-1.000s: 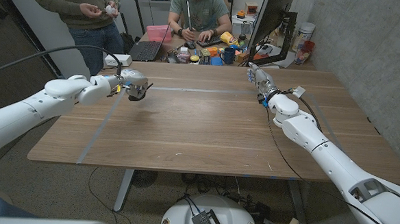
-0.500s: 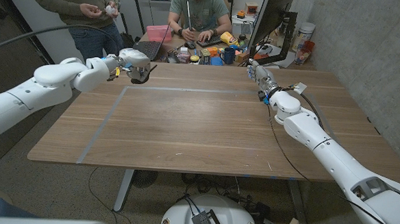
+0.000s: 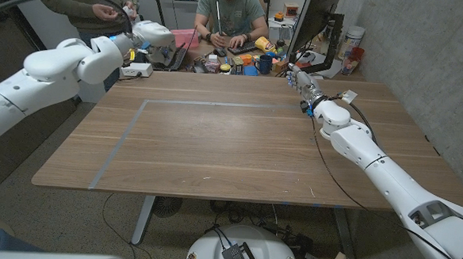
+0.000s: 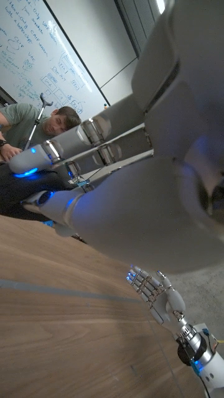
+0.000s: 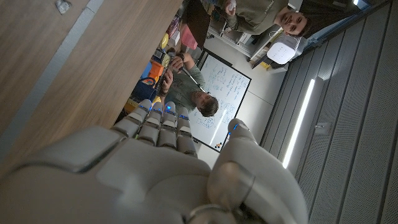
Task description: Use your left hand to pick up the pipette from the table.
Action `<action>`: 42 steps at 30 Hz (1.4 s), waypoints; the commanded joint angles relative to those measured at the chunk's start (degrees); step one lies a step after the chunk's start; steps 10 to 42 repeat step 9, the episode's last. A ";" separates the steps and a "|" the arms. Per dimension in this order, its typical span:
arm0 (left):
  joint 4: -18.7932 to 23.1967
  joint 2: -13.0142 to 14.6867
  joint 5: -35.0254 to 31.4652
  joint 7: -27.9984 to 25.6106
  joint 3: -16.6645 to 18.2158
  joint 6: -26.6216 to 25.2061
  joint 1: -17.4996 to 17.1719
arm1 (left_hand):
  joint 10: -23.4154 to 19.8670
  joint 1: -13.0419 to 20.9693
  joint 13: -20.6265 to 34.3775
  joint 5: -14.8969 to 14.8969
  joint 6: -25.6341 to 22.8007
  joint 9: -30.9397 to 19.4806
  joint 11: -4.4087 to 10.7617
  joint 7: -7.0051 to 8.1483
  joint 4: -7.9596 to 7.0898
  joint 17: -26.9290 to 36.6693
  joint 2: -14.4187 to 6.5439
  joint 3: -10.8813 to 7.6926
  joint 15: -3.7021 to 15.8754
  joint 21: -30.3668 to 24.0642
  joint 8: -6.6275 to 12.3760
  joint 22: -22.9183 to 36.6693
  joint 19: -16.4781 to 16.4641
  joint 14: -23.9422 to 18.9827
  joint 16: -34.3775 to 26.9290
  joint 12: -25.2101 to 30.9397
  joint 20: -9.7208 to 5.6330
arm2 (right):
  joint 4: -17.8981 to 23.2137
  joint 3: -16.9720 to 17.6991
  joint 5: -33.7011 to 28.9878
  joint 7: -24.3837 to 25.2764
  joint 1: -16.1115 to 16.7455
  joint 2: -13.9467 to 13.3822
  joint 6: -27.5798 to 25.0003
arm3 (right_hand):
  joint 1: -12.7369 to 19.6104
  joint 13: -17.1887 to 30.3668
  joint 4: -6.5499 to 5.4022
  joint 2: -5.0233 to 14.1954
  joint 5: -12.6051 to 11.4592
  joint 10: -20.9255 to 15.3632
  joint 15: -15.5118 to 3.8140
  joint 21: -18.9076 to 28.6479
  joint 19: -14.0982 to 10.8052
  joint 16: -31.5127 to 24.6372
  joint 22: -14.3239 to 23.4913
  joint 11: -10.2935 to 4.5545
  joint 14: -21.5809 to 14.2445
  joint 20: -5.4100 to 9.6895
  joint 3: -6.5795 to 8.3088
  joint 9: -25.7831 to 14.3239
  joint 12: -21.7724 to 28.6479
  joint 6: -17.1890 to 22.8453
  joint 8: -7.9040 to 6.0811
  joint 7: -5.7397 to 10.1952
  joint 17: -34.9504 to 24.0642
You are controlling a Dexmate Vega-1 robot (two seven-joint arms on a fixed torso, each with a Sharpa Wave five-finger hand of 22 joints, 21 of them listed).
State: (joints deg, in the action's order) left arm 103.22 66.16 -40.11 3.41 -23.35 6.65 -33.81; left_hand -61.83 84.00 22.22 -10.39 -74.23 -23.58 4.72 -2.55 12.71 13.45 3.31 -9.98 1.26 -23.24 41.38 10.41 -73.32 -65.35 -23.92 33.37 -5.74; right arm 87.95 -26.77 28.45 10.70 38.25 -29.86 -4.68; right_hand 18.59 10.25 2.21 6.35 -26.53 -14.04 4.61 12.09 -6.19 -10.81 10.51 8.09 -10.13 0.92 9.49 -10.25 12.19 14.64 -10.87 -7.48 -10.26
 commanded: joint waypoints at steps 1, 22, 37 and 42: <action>6.04 -0.83 1.97 -0.77 7.00 -2.69 2.14 | -4.86 -0.44 10.96 -0.02 -0.49 -0.11 4.55 0.04 -4.60 10.96 0.00 -5.20 11.17 0.01 0.20 0.21 0.24 -12.82 -0.43 -0.09 0.05 | 2.23 0.26 -0.21 0.42 -0.13 -0.99 -2.14 | -0.29 0.26 0.10 0.35 0.18 -0.23 0.00 0.10 -0.44 -0.11 0.35 -0.04 -0.02 -0.02 -0.19 -0.24 -0.09 0.21 -0.23 -0.08 -0.20; 5.85 -0.67 1.96 -0.42 6.83 -3.10 1.82 | -5.11 -0.86 11.00 0.02 -0.69 0.37 4.53 0.14 -4.59 11.45 0.37 -6.05 11.18 0.14 -0.01 0.27 0.41 -12.80 -0.22 -0.55 -0.03 | 3.50 0.33 -0.24 0.98 0.25 -1.34 -3.04 | -0.29 0.26 0.13 0.36 0.18 -0.30 0.06 0.10 -0.46 -0.14 0.35 -0.15 -0.15 -0.04 -0.25 -0.24 -0.08 0.24 -0.23 -0.09 -0.20; 5.85 -0.67 1.96 -0.42 6.83 -3.10 1.82 | -5.11 -0.86 11.00 0.02 -0.69 0.37 4.53 0.14 -4.59 11.45 0.37 -6.05 11.18 0.14 -0.01 0.27 0.41 -12.80 -0.22 -0.55 -0.03 | 3.50 0.33 -0.24 0.98 0.25 -1.34 -3.04 | -0.29 0.26 0.13 0.36 0.18 -0.30 0.06 0.10 -0.46 -0.14 0.35 -0.15 -0.15 -0.04 -0.25 -0.24 -0.08 0.24 -0.23 -0.09 -0.20; 5.85 -0.67 1.96 -0.42 6.83 -3.10 1.82 | -5.11 -0.86 11.00 0.02 -0.69 0.37 4.53 0.14 -4.59 11.45 0.37 -6.05 11.18 0.14 -0.01 0.27 0.41 -12.80 -0.22 -0.55 -0.03 | 3.50 0.33 -0.24 0.98 0.25 -1.34 -3.04 | -0.29 0.26 0.13 0.36 0.18 -0.30 0.06 0.10 -0.46 -0.14 0.35 -0.15 -0.15 -0.04 -0.25 -0.24 -0.08 0.24 -0.23 -0.09 -0.20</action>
